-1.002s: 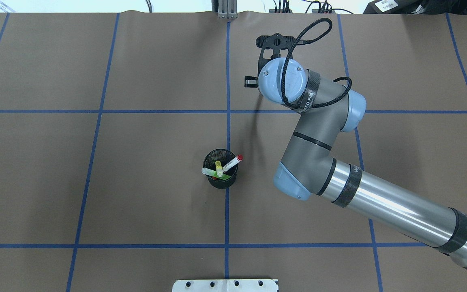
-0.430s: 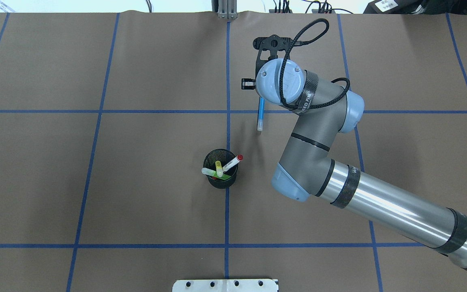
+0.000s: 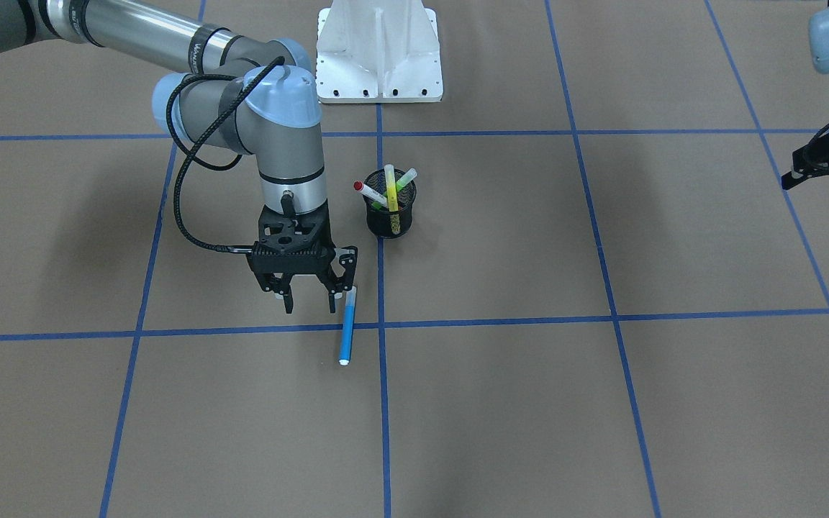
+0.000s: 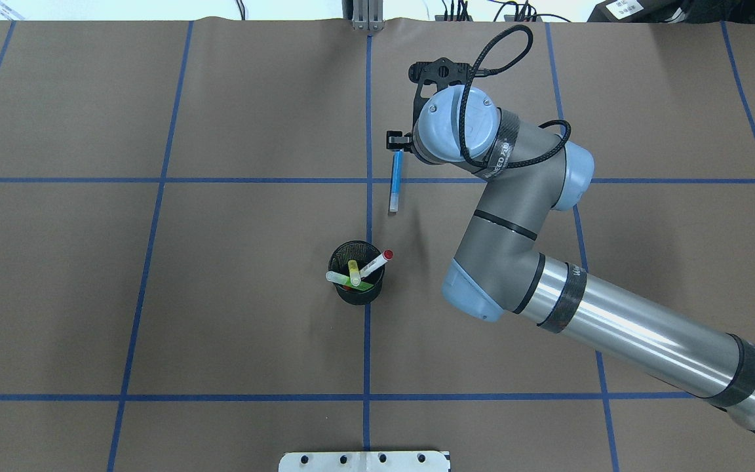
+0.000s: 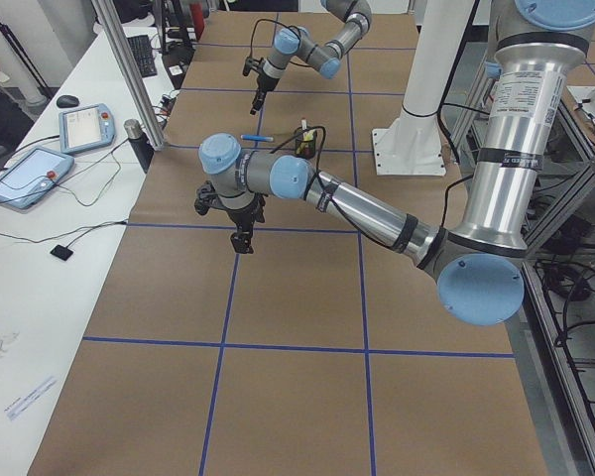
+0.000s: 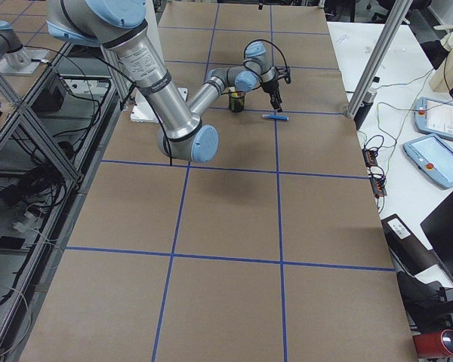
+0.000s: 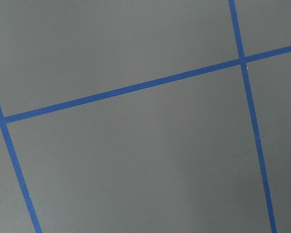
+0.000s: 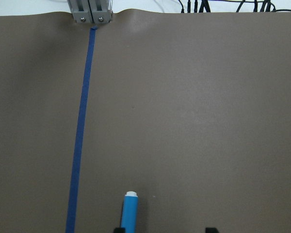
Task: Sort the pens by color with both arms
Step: 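Lower the blue marker onto the table beyond the cup and release, then raise the right gripper away while the left gripper moves toward the cup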
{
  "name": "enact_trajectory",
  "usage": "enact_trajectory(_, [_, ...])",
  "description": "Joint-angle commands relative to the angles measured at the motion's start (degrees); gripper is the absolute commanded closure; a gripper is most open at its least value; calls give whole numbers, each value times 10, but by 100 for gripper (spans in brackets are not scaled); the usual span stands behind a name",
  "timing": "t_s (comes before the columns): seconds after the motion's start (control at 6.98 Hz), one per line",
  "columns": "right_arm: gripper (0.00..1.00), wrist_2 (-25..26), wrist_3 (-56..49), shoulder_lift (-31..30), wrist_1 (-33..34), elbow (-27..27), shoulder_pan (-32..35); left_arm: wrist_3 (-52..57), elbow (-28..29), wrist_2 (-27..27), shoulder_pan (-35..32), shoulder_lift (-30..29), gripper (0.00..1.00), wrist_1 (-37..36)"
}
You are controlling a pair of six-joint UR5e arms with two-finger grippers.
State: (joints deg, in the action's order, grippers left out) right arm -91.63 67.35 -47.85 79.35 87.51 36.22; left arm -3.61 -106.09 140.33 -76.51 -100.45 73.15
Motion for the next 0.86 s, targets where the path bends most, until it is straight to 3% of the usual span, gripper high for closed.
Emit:
enact_trajectory(0.0, [35,-130,-1,-9,2,2,47,-89,-1,4,18,-49,1,1])
enact_trajectory(0.29, [34,-239,-35,-30,2,4,109,-169,-3,4,42,-92,1,1])
enact_trajectory(0.43, [34,-266,-56,-43,1,4,134,-230,-12,4,52,-115,1,6])
enact_trajectory(0.72, [32,-352,-91,-65,2,6,196,-417,-4,-3,134,-160,1,110])
